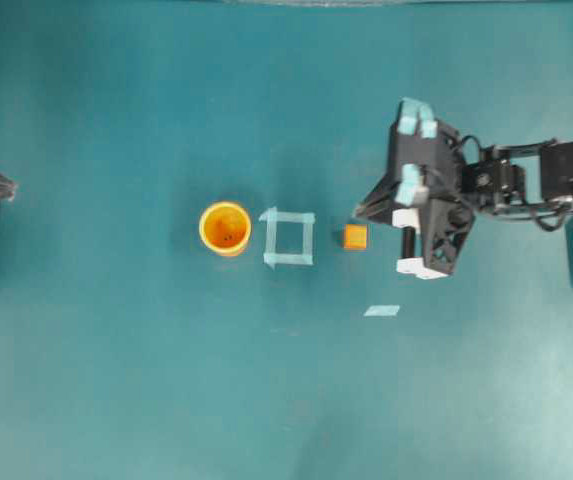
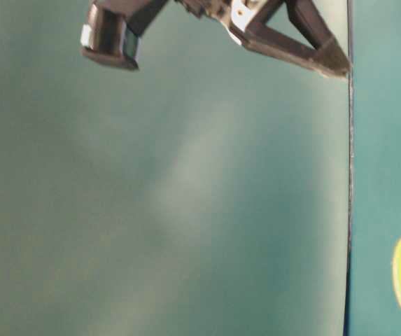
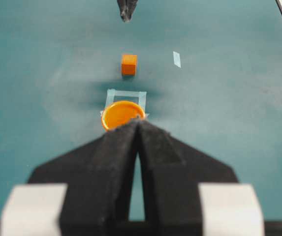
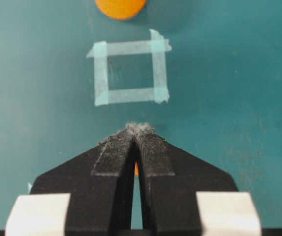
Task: Move the block to the left with right arm.
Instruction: 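Move the right gripper left toward the small orange cube, then lower the right gripper over the orange cube and close on it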
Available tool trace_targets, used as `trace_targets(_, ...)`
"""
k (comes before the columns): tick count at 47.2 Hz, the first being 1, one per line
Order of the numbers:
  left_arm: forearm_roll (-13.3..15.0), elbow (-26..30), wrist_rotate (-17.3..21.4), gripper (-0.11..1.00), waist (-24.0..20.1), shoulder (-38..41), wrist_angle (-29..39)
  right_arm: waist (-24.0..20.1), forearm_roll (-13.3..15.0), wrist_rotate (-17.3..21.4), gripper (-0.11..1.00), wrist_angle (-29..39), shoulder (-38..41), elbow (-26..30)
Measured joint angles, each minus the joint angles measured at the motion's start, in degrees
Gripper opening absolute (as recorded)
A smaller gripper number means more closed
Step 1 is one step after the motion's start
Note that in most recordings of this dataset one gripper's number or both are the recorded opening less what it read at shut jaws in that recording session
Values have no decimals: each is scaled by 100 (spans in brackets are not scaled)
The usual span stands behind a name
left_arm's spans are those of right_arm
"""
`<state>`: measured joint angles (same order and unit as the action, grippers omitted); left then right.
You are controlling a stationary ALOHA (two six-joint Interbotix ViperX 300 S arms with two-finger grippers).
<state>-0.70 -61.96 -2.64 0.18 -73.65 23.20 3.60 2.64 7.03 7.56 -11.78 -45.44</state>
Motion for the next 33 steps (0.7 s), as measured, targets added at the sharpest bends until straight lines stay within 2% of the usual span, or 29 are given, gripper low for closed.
trace_targets(33,9,0,0,0,-9,0,193,0,44,53,54,176,686,123)
